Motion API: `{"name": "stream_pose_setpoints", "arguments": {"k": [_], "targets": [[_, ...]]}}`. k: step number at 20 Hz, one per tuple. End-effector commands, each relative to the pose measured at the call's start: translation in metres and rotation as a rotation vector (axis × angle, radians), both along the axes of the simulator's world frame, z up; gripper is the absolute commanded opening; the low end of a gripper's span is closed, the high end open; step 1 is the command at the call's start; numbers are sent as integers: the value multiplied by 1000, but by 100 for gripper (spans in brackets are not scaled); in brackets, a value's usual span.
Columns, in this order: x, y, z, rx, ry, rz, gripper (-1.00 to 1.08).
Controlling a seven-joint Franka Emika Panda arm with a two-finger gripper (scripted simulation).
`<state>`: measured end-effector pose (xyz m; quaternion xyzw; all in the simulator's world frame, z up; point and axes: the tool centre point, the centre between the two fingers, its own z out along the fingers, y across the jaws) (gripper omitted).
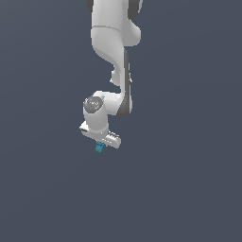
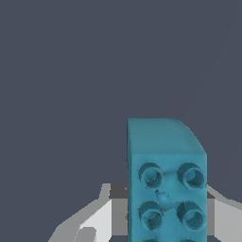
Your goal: Pick up the object and move it to a goal position.
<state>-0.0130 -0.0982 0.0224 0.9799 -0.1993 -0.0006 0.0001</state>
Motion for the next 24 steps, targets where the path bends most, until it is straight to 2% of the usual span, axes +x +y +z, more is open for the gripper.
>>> {"name": "stream_pose_setpoints", "arguments": {"k": [1, 9, 24], "targets": [[5, 2, 1, 0, -1, 1, -100], [34, 12, 3, 0, -1, 1, -100], [112, 37, 9, 0, -1, 1, -100]]}}
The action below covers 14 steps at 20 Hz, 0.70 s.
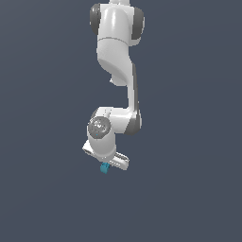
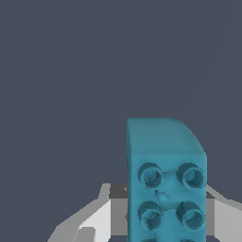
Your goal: Pick up the object and move it to a goal position.
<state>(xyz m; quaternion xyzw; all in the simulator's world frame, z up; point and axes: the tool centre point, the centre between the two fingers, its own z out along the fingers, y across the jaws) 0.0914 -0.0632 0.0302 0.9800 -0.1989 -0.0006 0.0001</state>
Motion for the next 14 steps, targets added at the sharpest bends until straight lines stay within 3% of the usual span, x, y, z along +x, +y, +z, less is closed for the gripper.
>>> {"name": "stream_pose_setpoints", "arguments": {"k": [1, 14], "targets": [[12, 4, 2, 0, -1, 0, -100], [47, 14, 4, 0, -1, 0, -100]]}}
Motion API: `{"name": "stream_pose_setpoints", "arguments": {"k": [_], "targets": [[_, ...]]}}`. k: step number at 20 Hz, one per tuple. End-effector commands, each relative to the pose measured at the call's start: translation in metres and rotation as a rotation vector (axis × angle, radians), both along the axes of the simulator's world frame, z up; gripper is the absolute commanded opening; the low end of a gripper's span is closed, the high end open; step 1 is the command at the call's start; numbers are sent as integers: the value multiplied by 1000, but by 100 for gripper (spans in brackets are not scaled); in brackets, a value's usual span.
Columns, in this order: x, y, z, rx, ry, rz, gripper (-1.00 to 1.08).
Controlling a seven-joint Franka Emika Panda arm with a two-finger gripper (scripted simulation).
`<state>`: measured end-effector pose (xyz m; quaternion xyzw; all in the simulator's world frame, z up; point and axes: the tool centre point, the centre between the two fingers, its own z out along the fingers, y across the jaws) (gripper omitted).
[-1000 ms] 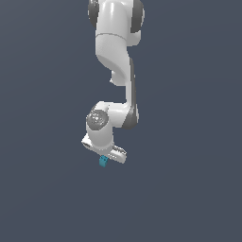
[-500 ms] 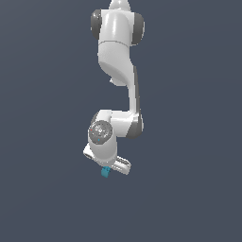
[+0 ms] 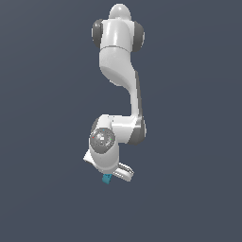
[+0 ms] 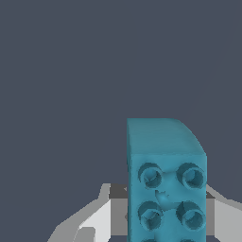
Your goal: Pick up the object and move it to a goal position.
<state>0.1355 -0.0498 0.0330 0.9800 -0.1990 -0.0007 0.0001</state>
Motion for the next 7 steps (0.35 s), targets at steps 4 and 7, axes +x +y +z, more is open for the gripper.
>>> {"name": "stream_pose_setpoints", "arguments": {"k": [4, 7], "targets": [[6, 1, 1, 0, -1, 0, -100], [7, 2, 1, 0, -1, 0, -100]]}}
